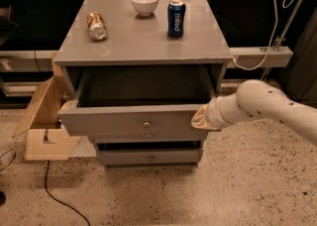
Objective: Close top drawer
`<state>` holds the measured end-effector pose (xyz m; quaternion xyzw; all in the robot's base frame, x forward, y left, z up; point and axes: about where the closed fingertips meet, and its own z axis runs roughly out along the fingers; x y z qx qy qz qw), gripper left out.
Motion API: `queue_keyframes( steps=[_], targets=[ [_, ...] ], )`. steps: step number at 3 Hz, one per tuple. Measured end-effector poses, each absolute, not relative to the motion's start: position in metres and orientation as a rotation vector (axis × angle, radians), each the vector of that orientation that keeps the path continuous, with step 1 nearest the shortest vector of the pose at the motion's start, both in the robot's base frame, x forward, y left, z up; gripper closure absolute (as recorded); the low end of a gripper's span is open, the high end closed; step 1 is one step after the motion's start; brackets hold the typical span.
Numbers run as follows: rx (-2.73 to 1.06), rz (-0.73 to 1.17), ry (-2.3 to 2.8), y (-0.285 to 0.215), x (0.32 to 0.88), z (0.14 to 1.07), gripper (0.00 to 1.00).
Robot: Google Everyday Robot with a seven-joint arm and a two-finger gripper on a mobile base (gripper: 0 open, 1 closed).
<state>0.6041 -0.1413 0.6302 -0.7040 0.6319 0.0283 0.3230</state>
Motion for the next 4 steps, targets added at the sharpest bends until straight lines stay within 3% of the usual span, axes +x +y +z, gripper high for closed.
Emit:
queue_keyframes(
  steps=[4],
  targets=[
    [-1.753,0.006,1.586,-0.138,0.684,0.647,1.0]
  ],
)
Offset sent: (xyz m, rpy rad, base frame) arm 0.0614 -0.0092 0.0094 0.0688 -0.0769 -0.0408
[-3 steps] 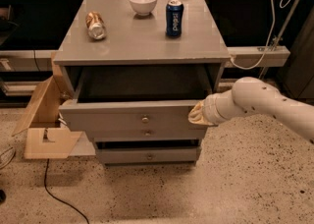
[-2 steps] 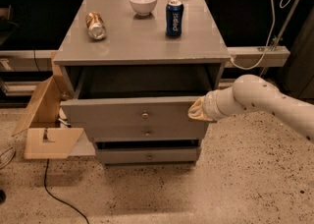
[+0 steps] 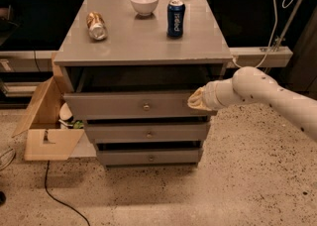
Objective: Close top drawer
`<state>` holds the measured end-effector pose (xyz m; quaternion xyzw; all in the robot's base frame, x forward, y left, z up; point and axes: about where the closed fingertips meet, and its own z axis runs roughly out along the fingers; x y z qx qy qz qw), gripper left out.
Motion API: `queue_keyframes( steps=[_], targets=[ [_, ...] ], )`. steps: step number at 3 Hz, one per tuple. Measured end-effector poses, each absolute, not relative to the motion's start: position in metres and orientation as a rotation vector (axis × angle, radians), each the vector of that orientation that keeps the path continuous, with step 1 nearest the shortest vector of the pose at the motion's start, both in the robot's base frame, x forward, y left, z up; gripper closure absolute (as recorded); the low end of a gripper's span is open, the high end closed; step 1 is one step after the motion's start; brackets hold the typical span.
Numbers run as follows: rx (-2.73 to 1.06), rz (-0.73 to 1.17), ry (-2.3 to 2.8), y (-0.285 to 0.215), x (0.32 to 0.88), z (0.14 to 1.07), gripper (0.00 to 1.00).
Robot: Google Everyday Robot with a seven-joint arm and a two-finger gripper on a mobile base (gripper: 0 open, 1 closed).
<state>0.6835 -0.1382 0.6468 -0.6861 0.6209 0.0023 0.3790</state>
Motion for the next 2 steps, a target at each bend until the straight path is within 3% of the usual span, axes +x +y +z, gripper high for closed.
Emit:
queue_keyframes(
  steps=[2],
  targets=[
    [-1.724,0.012,1.564,-0.13,0.712,0.649,1.0]
  ],
)
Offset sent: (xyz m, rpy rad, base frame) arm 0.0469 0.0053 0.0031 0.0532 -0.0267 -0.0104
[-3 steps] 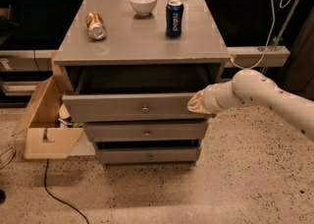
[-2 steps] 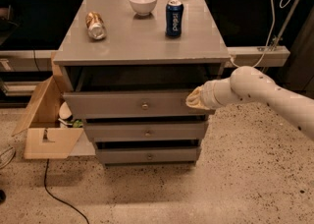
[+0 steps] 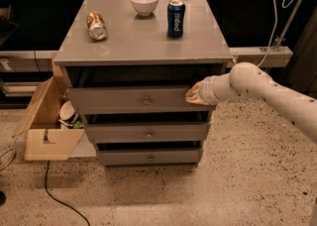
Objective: Close top drawer
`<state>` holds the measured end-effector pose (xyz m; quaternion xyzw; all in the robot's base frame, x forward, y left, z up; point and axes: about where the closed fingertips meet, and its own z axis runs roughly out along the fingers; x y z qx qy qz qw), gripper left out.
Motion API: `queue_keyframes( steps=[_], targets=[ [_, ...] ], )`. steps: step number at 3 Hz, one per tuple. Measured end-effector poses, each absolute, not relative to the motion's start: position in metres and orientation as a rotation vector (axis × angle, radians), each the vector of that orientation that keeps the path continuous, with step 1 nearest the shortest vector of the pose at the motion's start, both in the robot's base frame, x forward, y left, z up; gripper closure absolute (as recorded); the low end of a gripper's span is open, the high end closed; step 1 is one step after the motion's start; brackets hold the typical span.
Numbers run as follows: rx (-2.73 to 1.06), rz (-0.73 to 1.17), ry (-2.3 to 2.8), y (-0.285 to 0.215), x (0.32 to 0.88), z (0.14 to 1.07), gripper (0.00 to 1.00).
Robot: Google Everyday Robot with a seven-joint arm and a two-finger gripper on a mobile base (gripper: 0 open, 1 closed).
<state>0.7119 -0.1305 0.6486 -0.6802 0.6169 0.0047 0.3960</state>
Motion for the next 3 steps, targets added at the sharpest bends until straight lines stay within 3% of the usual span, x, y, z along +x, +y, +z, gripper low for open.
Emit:
queue_keyframes(
  steps=[1,3],
  targets=[
    [-1.715,0.016,1.555,-0.131,0.715,0.65,1.0],
    [-1.707,0.067,1.535,-0.156,0.632,0.67,1.0]
  ],
)
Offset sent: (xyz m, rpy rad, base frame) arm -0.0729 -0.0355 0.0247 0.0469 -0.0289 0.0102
